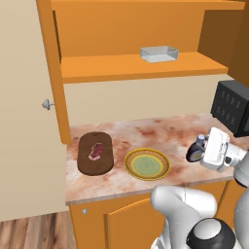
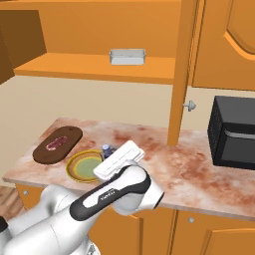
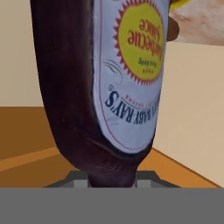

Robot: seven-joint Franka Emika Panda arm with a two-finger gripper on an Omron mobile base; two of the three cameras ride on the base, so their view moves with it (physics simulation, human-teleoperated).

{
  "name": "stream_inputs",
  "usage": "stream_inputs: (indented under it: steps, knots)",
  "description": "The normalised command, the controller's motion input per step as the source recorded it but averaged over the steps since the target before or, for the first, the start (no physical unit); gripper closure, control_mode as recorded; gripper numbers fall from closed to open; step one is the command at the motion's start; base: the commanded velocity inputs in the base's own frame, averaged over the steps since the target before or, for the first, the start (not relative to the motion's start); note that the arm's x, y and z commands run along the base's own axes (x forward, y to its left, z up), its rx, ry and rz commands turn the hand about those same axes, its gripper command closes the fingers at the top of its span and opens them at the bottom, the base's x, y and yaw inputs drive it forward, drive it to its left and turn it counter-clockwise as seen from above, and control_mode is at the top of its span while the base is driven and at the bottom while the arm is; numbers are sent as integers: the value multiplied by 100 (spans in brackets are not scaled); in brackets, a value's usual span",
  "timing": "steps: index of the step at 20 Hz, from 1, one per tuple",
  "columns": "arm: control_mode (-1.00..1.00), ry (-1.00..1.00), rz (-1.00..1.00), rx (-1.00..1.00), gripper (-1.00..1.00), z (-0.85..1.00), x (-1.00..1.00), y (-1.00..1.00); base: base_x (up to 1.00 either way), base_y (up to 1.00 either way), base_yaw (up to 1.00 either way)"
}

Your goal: Pick the steak from the plate and place it on the cutting board. Then pick the condiment bottle from the cabinet and place it next to the cutting board.

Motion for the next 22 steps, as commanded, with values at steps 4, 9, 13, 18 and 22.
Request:
stream_inputs:
  steps: [4, 9, 13, 18, 22]
  knots:
    - [-100, 0, 0, -4, 100, -15, 13, -5, 0, 0, 0]
    - [-100, 0, 0, -2, 100, -17, 10, 0, 0, 0, 0]
    - [-100, 0, 0, -1, 100, -25, 1, 0, 0, 0, 0]
    - [-100, 0, 0, -1, 100, -29, 6, 0, 0, 0, 0]
    - [-100, 0, 0, 0, 100, -21, 7, 0, 0, 0, 0]
